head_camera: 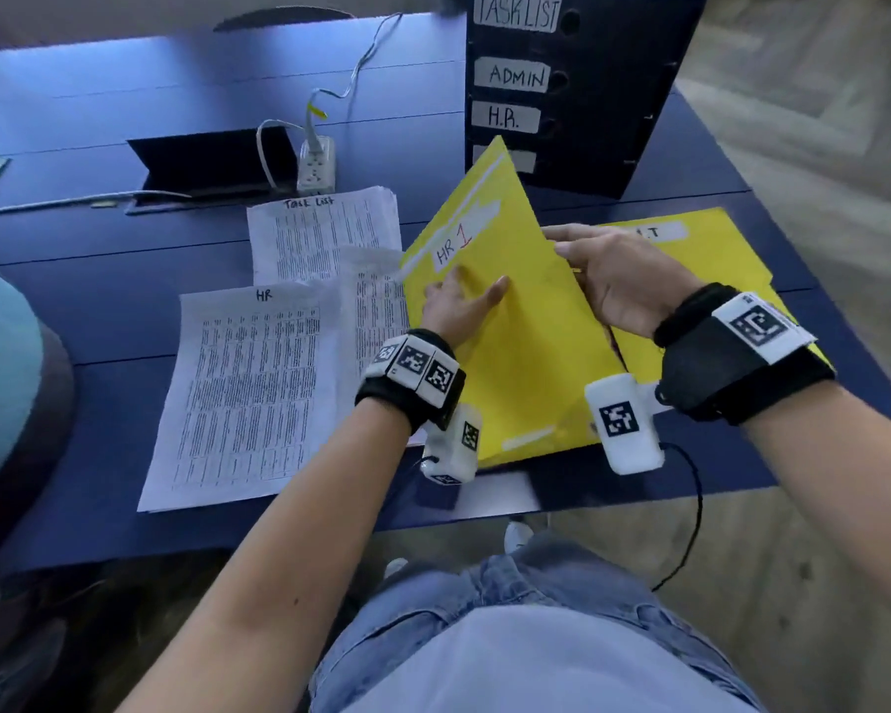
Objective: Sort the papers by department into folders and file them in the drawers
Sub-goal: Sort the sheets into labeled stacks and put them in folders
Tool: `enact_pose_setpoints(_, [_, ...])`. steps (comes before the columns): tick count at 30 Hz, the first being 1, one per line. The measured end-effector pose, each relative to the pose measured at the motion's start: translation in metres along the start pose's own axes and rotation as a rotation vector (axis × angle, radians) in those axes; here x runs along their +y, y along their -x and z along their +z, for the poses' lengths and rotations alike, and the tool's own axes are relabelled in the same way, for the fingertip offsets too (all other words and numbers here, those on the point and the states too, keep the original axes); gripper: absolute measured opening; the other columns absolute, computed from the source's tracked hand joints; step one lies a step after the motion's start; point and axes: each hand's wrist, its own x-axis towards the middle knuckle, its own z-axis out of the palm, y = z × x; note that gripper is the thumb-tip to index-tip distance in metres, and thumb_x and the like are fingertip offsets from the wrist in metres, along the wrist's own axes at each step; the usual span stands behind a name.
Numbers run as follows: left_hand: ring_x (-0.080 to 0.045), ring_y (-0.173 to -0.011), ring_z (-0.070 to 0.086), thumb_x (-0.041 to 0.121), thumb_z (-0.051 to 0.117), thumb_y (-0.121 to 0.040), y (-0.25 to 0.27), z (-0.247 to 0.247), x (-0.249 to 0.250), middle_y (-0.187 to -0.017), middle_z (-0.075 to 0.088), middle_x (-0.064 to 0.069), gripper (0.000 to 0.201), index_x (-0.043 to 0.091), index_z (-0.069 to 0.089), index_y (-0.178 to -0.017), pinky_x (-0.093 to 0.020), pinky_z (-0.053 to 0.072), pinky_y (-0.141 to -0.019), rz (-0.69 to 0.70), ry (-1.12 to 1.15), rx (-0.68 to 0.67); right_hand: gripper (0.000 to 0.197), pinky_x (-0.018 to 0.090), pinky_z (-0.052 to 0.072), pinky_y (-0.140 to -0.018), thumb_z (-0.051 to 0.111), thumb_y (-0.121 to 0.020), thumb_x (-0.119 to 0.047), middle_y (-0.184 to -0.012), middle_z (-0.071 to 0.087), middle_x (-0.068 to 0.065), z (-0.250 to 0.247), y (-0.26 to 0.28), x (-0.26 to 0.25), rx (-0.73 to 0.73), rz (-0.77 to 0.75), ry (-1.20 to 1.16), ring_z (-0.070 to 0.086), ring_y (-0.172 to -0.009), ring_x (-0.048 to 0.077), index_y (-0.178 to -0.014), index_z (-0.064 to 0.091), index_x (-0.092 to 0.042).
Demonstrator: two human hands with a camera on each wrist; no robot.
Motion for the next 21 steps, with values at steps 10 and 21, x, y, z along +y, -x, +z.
enact_pose_setpoints(10, [-0.028, -0.126, 0.041, 0.084, 0.051, -0.043, 0.043, -0.073, 0.023, -0.142, 0.042, -0.001, 0.111, 0.034, 0.031, -0.14, -0.058, 0.036, -0.095, 0.039, 0.342, -0.101, 0.032, 0.036, 0.052, -0.087, 0.034, -0.099, -0.02, -0.106, 0.065, 0.01, 0.083, 0.002, -0.017, -0.256, -0.009, -0.113, 0.061, -0.095, 0.024, -0.11, 0.062, -0.009])
enact_pose_setpoints(21, [-0.027, -0.079, 0.059, -0.001, 0.035, -0.091, 0.058, -0.164, -0.047, -0.095, 0.06, -0.019, 0.024, 0.0, 0.054, -0.106, -0.043, 0.054, -0.079, 0.089, 0.318, 0.109, 0.034, 0.036, 0.046, -0.089, 0.033, -0.098, -0.012, -0.125, 0.057, -0.001, 0.165, -0.028, 0.025, -0.33, 0.085, 0.001, 0.054, -0.111, 0.012, -0.126, 0.052, -0.012])
